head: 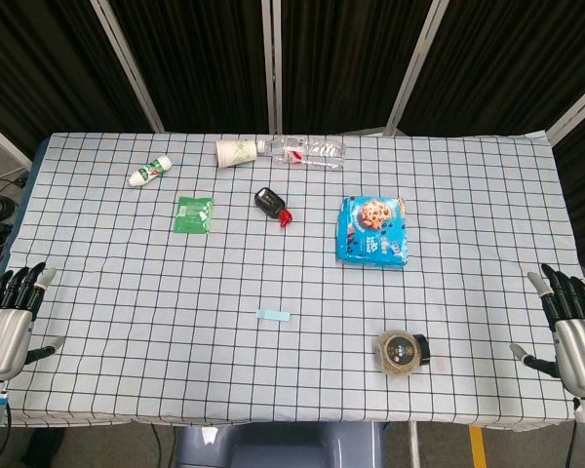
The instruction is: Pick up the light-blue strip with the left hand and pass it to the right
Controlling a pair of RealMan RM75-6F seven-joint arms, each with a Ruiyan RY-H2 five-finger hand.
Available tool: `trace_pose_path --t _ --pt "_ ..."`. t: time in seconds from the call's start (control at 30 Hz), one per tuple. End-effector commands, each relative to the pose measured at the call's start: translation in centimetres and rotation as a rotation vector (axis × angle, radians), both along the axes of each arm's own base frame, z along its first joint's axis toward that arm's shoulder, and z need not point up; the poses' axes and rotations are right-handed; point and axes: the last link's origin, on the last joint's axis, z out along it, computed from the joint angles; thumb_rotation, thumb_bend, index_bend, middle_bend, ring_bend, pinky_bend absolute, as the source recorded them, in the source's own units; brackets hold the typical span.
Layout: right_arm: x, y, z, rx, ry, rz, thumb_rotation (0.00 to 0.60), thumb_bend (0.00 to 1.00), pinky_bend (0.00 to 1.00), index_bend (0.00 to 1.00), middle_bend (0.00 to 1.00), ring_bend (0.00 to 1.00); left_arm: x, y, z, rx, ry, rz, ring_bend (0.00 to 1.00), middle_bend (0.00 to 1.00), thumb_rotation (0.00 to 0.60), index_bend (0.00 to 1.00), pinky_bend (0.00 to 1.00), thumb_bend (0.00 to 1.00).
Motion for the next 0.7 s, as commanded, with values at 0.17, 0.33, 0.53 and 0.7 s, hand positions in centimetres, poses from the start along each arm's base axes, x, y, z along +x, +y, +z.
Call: trace_pose_path --t 0.17,0.33,0.53,0.7 --pt "0.0 0.0 0.1 -0.006 0.001 -0.003 0.600 0.00 0.00 0.06 0.00 0.00 0.5 0.9 -1.0 -0.053 -0.009 -0.053 0.00 0.00 0.600 0.00 0.00 0.00" --pt "0.0 -0.2 0.0 -0.013 0.008 -0.012 0.600 0.00 0.00 0.06 0.00 0.00 3.0 4.9 -3.9 -0.207 -0.025 -0.271 0.00 0.00 0.600 0.03 0.00 0.00" --pt "-0.6 -0.7 0.1 -0.027 0.017 -0.041 0.600 0.00 0.00 0.06 0.00 0.00 7.0 8.5 -7.0 -0.329 0.013 -0.476 0.00 0.00 0.600 0.19 0.00 0.05" --pt "-1.1 -1.1 0.1 -0.040 0.035 -0.068 0.600 0.00 0.00 0.06 0.00 0.00 11.1 11.0 -10.1 -0.415 0.101 -0.640 0.00 0.00 0.600 0.36 0.00 0.31"
